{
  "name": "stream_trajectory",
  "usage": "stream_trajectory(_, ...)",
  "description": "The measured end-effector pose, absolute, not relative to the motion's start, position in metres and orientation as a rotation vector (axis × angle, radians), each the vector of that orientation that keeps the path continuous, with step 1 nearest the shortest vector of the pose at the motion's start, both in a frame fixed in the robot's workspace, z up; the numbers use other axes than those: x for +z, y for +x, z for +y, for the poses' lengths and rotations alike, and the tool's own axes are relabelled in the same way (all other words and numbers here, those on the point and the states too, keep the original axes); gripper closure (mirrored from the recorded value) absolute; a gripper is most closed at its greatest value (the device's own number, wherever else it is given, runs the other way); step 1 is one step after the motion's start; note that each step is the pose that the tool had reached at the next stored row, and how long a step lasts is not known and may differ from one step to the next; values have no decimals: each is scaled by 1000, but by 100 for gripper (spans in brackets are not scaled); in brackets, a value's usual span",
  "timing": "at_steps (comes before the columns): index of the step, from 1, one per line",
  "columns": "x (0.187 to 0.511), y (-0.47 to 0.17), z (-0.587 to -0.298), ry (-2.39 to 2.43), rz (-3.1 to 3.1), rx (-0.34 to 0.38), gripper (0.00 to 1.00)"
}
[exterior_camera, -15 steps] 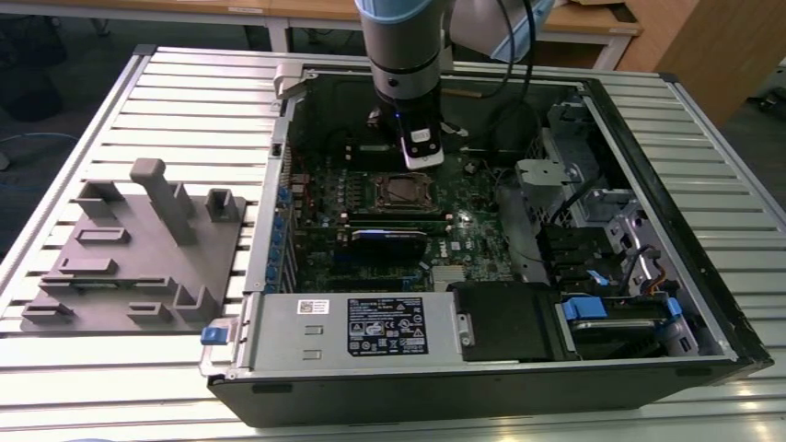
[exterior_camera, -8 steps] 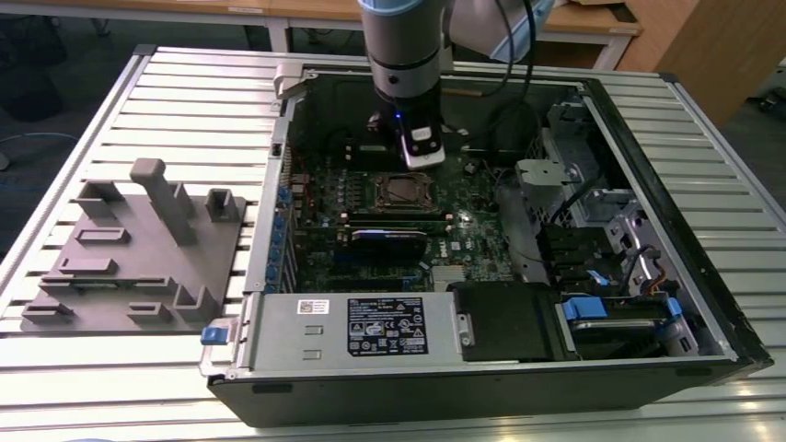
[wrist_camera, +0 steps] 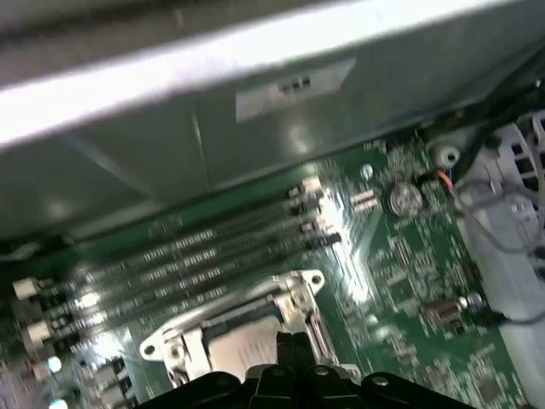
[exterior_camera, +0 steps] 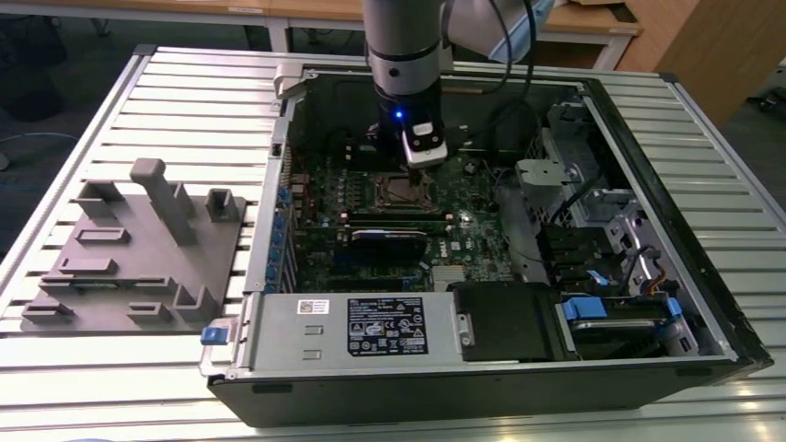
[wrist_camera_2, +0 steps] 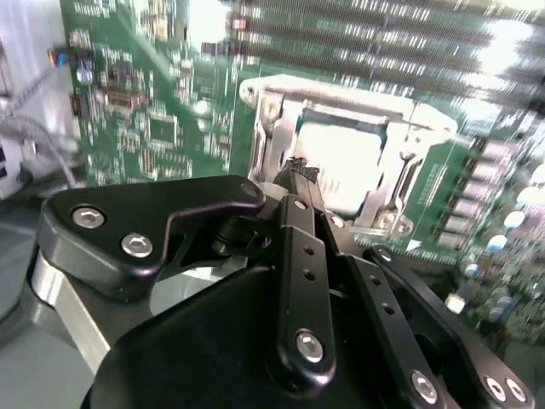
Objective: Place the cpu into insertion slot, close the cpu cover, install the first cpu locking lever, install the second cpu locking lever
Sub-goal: 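Install the first cpu locking lever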
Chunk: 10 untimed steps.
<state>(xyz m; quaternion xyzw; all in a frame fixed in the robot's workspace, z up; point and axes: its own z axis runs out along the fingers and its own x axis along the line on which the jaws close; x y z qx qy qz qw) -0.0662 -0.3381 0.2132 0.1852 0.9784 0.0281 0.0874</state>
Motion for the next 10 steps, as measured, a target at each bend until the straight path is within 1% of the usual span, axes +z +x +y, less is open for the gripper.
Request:
stream_trajectory(2, 213, -66, -338, 547, 2911, 38, 89)
stream_trajectory(4, 213, -66, -338, 544, 2908, 15, 89)
stream_trajectory(10, 213, -66, -338, 544, 2912, 10, 89)
